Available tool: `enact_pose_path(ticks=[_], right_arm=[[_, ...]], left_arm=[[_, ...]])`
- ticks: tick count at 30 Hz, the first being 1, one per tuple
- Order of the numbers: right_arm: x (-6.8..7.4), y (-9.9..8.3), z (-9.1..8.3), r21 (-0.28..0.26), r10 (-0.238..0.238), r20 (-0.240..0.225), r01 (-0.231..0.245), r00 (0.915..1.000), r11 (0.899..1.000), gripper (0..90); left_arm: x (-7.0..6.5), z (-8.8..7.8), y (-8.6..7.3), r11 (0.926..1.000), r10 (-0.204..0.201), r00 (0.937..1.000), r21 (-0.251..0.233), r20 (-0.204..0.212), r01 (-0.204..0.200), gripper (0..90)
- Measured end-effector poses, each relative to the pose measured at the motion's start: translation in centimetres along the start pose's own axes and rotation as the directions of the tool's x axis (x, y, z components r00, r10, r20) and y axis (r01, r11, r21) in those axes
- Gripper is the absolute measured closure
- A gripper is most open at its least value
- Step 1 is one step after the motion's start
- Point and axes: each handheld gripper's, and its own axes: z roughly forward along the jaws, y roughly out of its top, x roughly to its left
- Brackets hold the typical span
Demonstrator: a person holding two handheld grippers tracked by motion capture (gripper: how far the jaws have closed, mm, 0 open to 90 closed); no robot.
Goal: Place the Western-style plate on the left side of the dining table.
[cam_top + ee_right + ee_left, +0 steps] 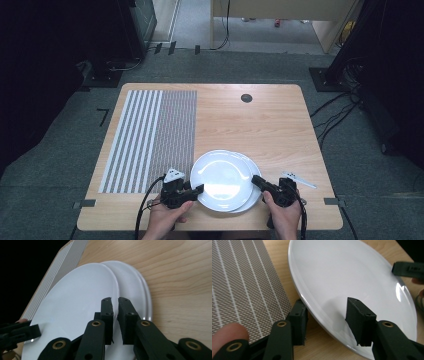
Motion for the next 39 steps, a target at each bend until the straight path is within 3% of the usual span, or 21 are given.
enact_pose_path(ticks=[3,8,11,18,19,22,27,29,34,36,39], right_arm=[[0.1,-0.1,0.2,0.003,-0.004,-0.01,0.004,0.9999,1.0,82.5],[0.0,0.0,0.3,-0.021,0.028,-0.02,-0.028,0.9994,0.999,79.0],[0.0,-0.1,0.5,-0.026,0.02,0.018,-0.02,0.9996,0.999,78.6],[-0.1,-0.4,1.1,-0.022,0.044,0.024,-0.043,0.9987,0.999,82.3],[-0.3,-0.4,1.1,-0.021,0.087,0.011,-0.087,0.9962,0.996,83.5],[-0.7,-0.6,1.2,-0.013,0.146,-0.03,-0.146,0.9889,0.989,84.2],[-0.7,-0.5,1.2,-0.019,0.166,-0.063,-0.167,0.9841,0.986,85.1],[-0.6,-0.3,0.9,-0.033,0.192,-0.096,-0.196,0.9767,0.98,86.3],[-0.2,-0.4,0.7,-0.041,0.198,-0.097,-0.203,0.9754,0.978,86.8],[-0.1,-0.2,0.7,-0.035,0.214,-0.119,-0.219,0.9697,0.975,87.4],[0.5,0.1,0.7,-0.038,0.197,-0.119,-0.202,0.9732,0.979,87.3]], left_arm=[[0.6,-0.7,0.5,0.9994,-0.025,0.9997,-0.022,0.003,0.025,52.5],[1.0,-0.9,0.5,0.9993,-0.032,0.9995,-0.02,-0.003,0.031,62.1],[1.4,-1.0,0.5,0.9987,-0.046,0.9989,-0.022,0.008,0.046,67.7],[1.3,-0.6,0.3,0.9989,-0.045,0.9986,-0.008,0.027,0.045,66.8],[1.4,-0.7,0.3,0.9987,-0.05,0.9982,-0.006,0.032,0.05,66.6],[1.5,-0.8,0.3,0.998,-0.062,0.9974,-0.008,0.038,0.062,68.4],[1.8,-1.1,0.5,0.997,-0.076,0.9951,-0.012,0.063,0.077,70.6],[1.8,-1.2,0.7,0.9976,-0.069,0.9954,-0.004,0.066,0.07,71.2],[1.7,-1.5,0.8,0.9977,-0.067,0.9959,-0.005,0.06,0.068,71.7],[1.9,-1.7,0.9,0.9968,-0.079,0.9952,-0.01,0.058,0.08,72.6],[2.0,-2.0,1.1,0.9962,-0.086,0.9948,-0.014,0.055,0.086,73.4]])
